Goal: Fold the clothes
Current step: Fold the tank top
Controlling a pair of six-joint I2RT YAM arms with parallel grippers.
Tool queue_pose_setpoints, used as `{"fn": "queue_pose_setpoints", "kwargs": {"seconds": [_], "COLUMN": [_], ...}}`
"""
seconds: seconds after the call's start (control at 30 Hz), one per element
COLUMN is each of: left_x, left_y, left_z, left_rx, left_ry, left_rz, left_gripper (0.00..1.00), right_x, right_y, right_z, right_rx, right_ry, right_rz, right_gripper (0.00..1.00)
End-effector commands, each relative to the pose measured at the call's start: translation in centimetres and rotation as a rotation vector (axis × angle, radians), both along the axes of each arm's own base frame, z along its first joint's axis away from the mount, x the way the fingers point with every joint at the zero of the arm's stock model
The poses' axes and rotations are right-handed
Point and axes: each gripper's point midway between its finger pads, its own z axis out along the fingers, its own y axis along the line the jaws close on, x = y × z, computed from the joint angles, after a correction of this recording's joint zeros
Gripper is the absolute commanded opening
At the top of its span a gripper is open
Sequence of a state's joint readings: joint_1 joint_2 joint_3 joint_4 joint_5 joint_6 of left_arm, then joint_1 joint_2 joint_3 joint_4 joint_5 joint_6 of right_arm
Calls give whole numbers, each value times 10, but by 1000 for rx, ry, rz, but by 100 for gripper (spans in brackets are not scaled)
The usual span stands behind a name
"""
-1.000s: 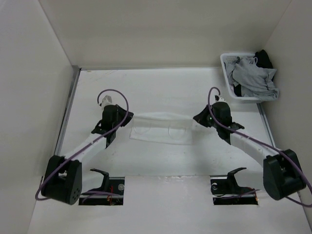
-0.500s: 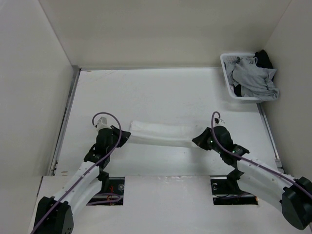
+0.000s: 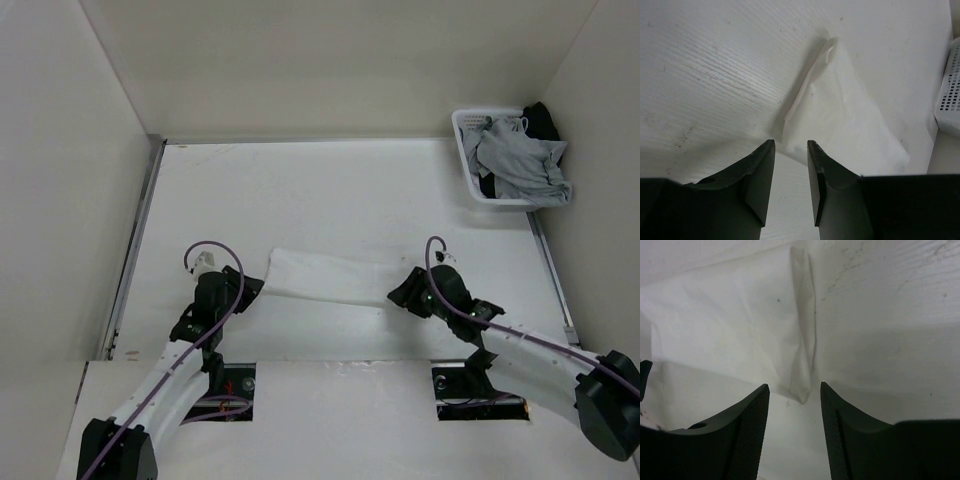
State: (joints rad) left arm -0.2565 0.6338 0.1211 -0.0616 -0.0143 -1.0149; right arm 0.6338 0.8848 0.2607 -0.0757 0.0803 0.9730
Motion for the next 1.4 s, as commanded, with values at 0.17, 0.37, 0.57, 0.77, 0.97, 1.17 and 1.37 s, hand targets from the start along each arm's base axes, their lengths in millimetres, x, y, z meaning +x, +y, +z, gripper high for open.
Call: {"fn": "queue_pose_setpoints", "kwargs": {"seconds": [0.17, 0.37, 0.57, 0.77, 0.97, 1.17, 1.37], "left_x": [20, 32, 35, 33, 30, 33, 31], "left_y": [-2, -10, -18, -37, -63, -71, -68], "left_z": [24, 44, 47, 50, 59, 63, 64], "left_rx": [8, 12, 5, -28, -50, -68, -83], "left_ry": [-73, -132, -143, -149, -165, -177, -191], "left_rz": [-16, -48, -73, -116, -176, -197, -205], "left_gripper": [30, 30, 29, 29, 29, 29, 29], "right_x": [46, 61, 66, 52, 47, 51, 57], "right_y": [-3, 10, -5, -41, -66, -27, 45], "right_z": [1, 5, 17, 42, 91, 125, 138], "right_rx": [38, 125, 177, 139, -2, -157, -250], "right_ry": [-46, -20, -65, -132, -224, -264, -250], "right_rz": [-51, -48, -113, -200, -231, -82, 85], "right_gripper": [46, 14, 0, 0, 0, 0, 0]}}
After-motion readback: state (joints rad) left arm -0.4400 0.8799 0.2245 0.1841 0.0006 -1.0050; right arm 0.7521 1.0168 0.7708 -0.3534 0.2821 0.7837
